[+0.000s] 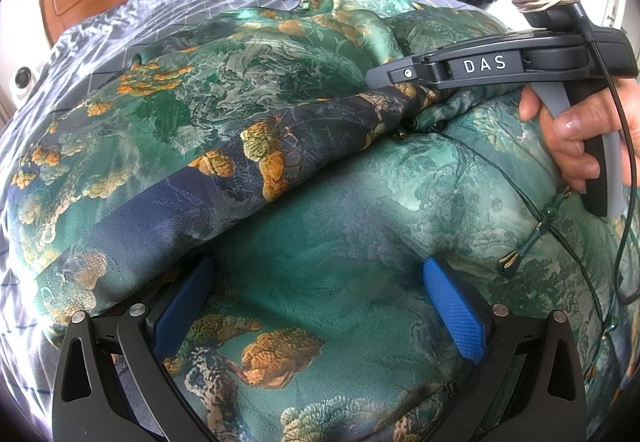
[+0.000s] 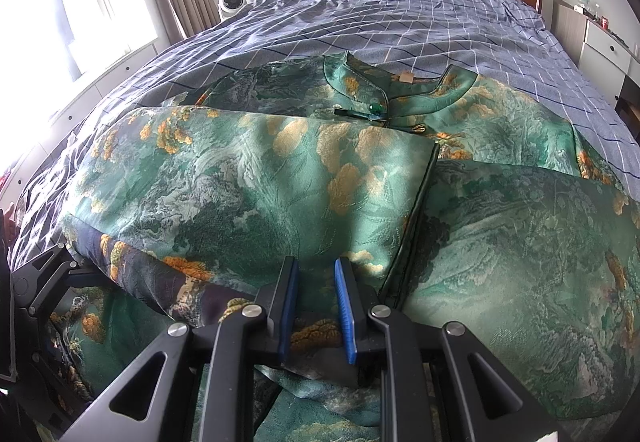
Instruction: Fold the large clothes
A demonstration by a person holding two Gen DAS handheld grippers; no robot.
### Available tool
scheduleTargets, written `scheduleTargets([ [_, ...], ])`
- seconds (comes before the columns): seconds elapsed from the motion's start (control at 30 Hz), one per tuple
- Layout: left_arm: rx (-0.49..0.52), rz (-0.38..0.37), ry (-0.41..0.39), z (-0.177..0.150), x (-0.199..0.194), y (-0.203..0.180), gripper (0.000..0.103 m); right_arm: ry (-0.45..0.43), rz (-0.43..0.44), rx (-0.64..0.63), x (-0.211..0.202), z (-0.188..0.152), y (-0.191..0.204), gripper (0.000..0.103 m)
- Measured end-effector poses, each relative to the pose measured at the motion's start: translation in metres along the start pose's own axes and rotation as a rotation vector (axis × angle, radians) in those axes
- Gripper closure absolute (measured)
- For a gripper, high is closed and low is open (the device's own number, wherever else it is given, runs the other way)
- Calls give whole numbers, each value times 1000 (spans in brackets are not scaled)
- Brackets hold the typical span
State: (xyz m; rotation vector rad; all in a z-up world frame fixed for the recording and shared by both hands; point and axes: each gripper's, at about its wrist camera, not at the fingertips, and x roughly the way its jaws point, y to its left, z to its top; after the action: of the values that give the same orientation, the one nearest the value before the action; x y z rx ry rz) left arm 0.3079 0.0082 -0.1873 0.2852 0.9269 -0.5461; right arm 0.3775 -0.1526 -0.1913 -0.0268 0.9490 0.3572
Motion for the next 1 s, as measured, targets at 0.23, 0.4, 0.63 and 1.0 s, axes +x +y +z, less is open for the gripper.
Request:
scheduleTargets([
  [0.23,0,0,0,0,0,0,0,-4,4,3,0,0,0,84],
  [0.4,0,0,0,0,0,0,0,-9,14,10,0,-1,-1,84],
  [0.63,0,0,0,0,0,0,0,-6,9,6,1,-2,-1,84],
  [1.0,0,0,0,0,0,0,0,-8,11,7,1,-2,-1,84],
])
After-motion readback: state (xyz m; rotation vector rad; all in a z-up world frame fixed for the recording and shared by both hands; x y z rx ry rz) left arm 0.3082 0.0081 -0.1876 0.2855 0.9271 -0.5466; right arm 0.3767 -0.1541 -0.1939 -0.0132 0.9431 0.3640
